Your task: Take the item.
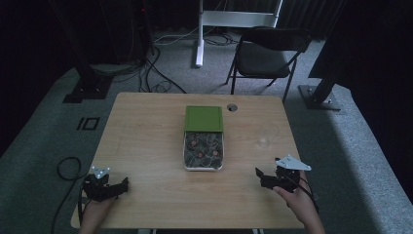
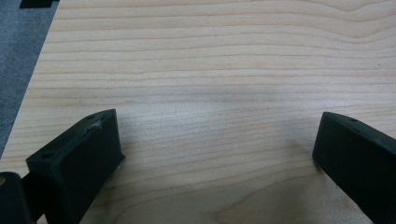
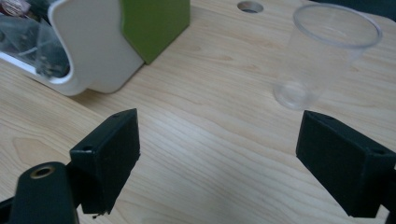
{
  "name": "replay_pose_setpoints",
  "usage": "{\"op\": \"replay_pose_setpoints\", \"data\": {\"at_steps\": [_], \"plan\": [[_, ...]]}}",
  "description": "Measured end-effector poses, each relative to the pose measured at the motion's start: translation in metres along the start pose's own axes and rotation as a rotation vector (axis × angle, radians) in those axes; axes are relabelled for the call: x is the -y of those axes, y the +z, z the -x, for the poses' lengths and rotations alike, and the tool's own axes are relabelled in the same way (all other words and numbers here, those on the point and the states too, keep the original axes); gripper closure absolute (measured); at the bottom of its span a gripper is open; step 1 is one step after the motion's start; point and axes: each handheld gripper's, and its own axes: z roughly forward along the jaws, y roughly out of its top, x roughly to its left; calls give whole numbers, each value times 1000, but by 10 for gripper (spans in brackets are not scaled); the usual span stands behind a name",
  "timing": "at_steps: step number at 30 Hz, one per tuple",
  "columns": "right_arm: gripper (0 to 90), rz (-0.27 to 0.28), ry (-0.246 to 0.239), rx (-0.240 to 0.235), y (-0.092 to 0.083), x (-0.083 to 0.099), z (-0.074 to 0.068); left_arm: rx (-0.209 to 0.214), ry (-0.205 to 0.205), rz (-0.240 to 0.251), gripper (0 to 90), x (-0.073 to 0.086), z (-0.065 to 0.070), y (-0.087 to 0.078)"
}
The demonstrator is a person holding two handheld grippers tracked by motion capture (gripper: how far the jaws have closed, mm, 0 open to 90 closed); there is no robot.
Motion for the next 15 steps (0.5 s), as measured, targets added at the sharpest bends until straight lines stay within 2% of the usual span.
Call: {"op": "replay_pose_setpoints", "data": {"at_steps": [15], "plan": [[142, 31, -28, -37, 2, -19, -12, 0, -1, 1, 16, 0, 0, 0]]}}
